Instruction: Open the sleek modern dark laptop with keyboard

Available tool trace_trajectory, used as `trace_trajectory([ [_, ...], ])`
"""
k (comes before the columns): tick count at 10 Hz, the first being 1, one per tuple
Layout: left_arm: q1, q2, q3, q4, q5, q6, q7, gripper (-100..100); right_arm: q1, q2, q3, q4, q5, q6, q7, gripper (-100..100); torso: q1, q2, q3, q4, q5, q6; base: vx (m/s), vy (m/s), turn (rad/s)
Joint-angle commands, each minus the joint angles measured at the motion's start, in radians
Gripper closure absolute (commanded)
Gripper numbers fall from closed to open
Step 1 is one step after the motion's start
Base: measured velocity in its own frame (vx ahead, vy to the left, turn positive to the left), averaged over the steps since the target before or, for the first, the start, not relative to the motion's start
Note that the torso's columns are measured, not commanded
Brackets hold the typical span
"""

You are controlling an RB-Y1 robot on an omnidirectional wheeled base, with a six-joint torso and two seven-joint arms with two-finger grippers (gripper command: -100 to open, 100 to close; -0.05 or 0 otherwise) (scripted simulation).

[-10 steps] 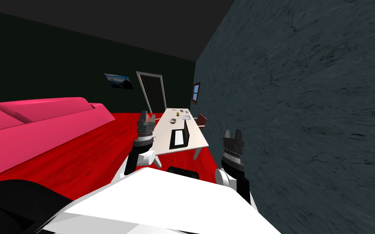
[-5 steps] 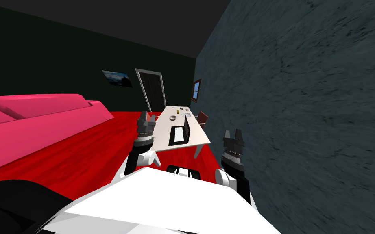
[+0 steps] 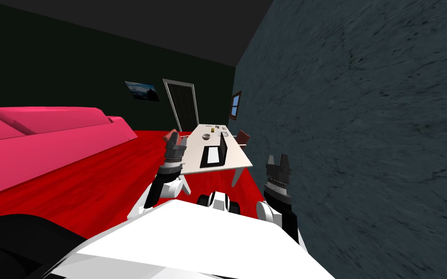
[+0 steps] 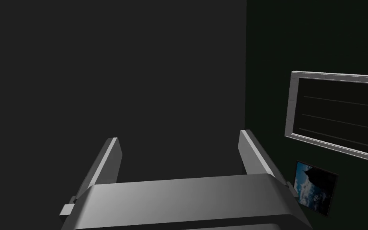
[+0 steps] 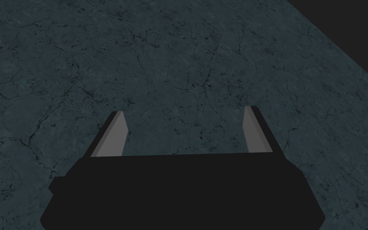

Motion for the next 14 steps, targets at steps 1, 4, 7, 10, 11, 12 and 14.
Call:
trace_trajectory([
  [1,-0.001,0.066,0.006,-0.012,-0.01,0.065,0.0,-100,0.0,0.0,0.0,0.0,0.0,0.0,0.0,0,0.0,-0.002,-0.002,0.0,0.0,0.0,-0.017,-0.128,0.097],
  [4,0.001,0.111,0.013,-0.029,-0.025,0.15,-0.001,-100,0.0,0.0,0.0,0.0,0.0,0.0,0.0,0,0.001,-0.002,-0.003,0.0,0.0,0.0,0.001,-0.151,0.104],
  [7,0.004,0.127,0.018,-0.041,-0.036,0.215,-0.001,-100,0.0,0.0,0.0,0.0,0.0,0.0,0.0,0,0.006,0.0,-0.002,0.001,0.002,0.0,-0.005,-0.096,0.081],
  [10,0.006,0.135,0.023,-0.052,-0.045,0.284,-0.002,-100,0.0,0.0,0.0,0.0,0.0,0.0,0.0,0,0.003,-0.001,-0.002,0.001,0.001,0.0,0.003,-0.104,0.077],
  [11,0.008,0.137,0.026,-0.057,-0.05,0.314,-0.003,-100,0.0,0.0,0.0,0.0,0.0,0.0,0.0,0,0.001,-0.002,-0.003,0.0,0.0,0.0,0.003,-0.14,0.084],
  [12,0.009,0.137,0.028,-0.062,-0.054,0.342,-0.003,-100,0.0,0.0,0.0,0.0,0.0,0.0,0.0,0,0.001,-0.001,-0.002,0.001,0.0,0.0,-0.011,-0.153,0.104],
  [14,0.012,0.134,0.032,-0.07,-0.061,0.404,-0.004,-100,0.0,0.0,0.0,0.0,0.0,0.0,0.0,0,0.002,0.0,-0.002,0.001,0.001,0.0,-0.014,-0.142,0.085],
])
